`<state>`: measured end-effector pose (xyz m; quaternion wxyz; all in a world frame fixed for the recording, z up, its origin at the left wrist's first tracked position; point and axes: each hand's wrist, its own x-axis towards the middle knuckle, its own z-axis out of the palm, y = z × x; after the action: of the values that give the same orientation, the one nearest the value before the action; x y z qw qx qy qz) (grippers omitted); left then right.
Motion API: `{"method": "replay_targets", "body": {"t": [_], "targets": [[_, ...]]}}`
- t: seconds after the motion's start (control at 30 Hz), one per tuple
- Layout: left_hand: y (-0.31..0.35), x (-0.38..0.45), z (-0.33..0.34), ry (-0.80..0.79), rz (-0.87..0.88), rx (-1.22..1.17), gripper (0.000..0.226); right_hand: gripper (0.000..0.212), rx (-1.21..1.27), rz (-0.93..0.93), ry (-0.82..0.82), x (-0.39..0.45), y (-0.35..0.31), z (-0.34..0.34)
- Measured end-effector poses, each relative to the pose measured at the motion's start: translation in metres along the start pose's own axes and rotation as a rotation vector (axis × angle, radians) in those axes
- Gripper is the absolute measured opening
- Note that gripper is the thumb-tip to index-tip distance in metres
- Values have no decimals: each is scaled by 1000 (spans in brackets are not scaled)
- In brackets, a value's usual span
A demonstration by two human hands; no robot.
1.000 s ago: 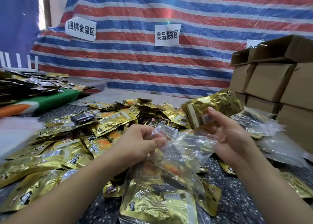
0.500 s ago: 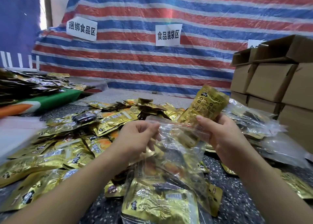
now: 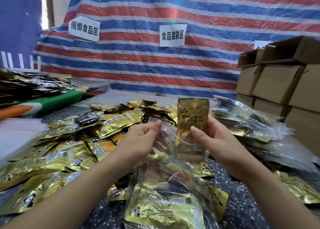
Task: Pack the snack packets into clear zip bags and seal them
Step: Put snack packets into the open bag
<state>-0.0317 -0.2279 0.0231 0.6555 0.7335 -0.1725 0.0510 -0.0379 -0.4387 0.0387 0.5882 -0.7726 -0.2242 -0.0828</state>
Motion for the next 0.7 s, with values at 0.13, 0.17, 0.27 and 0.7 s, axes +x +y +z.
{"method": "replay_targets", "body": {"t": [0.13,0.17,0.27,0.7], "targets": [[0,0,1,-19,17,-1,55,30,-130,-12,-37,-3,-1,1],[1,0,1,-25,23,-1,55,25,-202,-21,-61,-4,-2,-1],[3,-2,1,-52,51,2,57,26,-341,-19,-152,-6,-7,-7],[5,-7,2,-64,88,15,58,27,-242,4,-376,-9,-13,-18]]}}
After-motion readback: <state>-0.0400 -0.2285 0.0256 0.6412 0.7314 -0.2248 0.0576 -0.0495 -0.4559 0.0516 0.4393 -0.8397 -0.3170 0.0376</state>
